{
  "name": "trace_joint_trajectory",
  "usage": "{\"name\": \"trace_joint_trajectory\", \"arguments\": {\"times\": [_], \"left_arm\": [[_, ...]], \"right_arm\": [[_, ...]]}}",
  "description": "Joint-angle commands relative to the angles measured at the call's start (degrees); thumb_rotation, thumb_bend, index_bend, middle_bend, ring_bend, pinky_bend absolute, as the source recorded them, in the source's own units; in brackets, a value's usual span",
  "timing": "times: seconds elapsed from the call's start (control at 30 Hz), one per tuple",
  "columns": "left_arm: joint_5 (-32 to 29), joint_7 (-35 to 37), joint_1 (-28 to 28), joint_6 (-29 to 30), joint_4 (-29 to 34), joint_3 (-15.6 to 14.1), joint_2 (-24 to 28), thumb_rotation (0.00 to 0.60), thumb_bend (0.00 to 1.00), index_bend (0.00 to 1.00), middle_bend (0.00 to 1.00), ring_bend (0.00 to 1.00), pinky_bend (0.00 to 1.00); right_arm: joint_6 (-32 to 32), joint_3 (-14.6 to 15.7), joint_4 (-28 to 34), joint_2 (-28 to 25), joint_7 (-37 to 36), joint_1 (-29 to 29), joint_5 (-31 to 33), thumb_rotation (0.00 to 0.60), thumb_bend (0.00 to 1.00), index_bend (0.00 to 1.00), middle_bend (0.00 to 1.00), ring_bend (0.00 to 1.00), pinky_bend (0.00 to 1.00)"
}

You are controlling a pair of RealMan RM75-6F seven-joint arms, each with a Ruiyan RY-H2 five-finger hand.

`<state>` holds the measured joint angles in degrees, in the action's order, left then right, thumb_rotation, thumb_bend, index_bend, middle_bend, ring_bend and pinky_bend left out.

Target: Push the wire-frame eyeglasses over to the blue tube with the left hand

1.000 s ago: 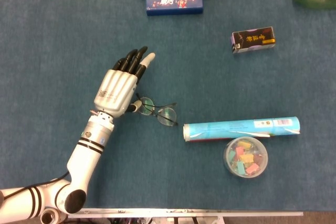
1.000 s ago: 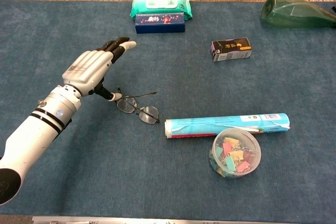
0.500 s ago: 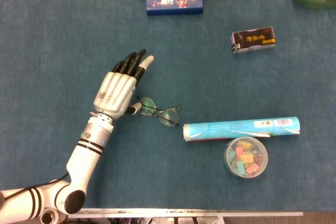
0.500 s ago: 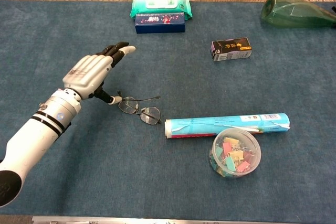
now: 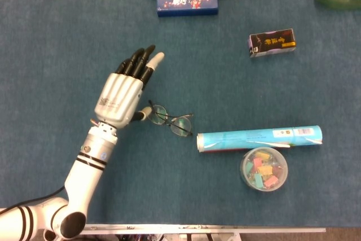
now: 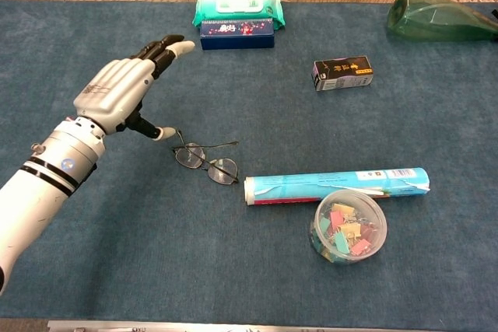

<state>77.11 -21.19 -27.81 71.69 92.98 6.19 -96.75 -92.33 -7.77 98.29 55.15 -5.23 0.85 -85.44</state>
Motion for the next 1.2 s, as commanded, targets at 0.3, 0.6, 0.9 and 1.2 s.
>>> {"name": "trace_joint_trajectory", "arguments": {"times": [0.3, 0.6, 0.9, 1.2], "left_arm": [[0.84, -1.89, -0.57, -0.38, 0.02, -0.29, -2.39, 0.600, 0.08, 0.00, 0.00, 0.00, 0.17], [-0.47, -1.57, -1.44, -1.80, -3.55, 0.49, -5.50, 0.600, 0.08, 0.00, 0.00, 0.00, 0.17], [-0.86, -1.24, -1.76, -2.17, -4.86, 0.74, -7.11, 0.600, 0.08, 0.00, 0.00, 0.00, 0.17], [-1.03, -0.41, -2.08, -2.61, -5.62, 1.02, -8.21, 0.600, 0.08, 0.00, 0.00, 0.00, 0.17]], "right_arm": [[-1.03, -0.42, 0.06, -0.36, -0.46, -0.38, 0.20, 0.600, 0.17, 0.55, 0.48, 0.43, 0.53], [-1.97, -0.88, -0.01, -0.53, -0.81, -0.74, 0.49, 0.600, 0.17, 0.55, 0.48, 0.43, 0.53], [-2.07, -0.92, -0.01, -0.57, -0.80, -0.82, 0.46, 0.600, 0.17, 0.55, 0.48, 0.43, 0.53], [-1.96, -0.94, 0.01, -0.49, -0.60, -0.80, 0.50, 0.600, 0.17, 0.55, 0.48, 0.43, 0.53]]}}
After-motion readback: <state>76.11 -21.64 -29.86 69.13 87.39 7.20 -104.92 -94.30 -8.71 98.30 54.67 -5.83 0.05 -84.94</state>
